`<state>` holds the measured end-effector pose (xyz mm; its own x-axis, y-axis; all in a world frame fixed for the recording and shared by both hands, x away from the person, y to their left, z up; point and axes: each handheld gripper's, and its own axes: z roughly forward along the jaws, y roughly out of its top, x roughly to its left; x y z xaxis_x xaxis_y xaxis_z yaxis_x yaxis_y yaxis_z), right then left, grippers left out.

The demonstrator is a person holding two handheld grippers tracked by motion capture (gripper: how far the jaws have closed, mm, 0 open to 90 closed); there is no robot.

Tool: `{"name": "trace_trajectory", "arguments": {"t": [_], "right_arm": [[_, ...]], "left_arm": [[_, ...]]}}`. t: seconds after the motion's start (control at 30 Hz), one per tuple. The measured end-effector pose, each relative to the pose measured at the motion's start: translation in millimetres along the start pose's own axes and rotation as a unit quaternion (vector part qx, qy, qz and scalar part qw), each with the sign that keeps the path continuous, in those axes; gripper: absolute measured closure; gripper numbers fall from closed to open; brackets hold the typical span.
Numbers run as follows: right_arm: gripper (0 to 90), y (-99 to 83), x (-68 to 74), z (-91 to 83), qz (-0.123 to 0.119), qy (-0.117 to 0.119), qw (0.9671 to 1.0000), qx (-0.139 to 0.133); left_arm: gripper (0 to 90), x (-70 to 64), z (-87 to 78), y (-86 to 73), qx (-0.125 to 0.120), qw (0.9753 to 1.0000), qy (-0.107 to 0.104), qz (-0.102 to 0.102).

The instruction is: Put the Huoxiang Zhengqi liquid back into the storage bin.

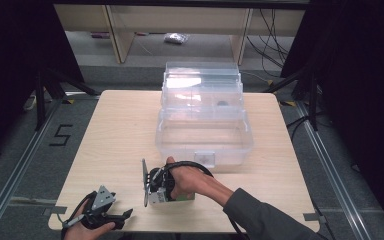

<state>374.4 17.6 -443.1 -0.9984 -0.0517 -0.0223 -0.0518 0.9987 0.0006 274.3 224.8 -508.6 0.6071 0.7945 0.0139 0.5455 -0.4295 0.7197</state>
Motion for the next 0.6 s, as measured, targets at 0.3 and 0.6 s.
{"name": "trace_trajectory", "arguments": {"t": [0.3, 0.6], "right_arm": [[64.8, -3.4, -1.0, -3.0, -0.002, 0.011, 0.9999, 0.008], [64.8, -17.5, -4.6, -13.2, 0.012, 0.020, 0.9997, -0.002]], "left_arm": [[18.0, 0.4, -0.5, 0.2, 0.001, 1.0000, 0.004, 0.001], [18.0, -1.0, 0.1, -0.1, -0.004, 1.0000, 0.001, -0.006]]}}
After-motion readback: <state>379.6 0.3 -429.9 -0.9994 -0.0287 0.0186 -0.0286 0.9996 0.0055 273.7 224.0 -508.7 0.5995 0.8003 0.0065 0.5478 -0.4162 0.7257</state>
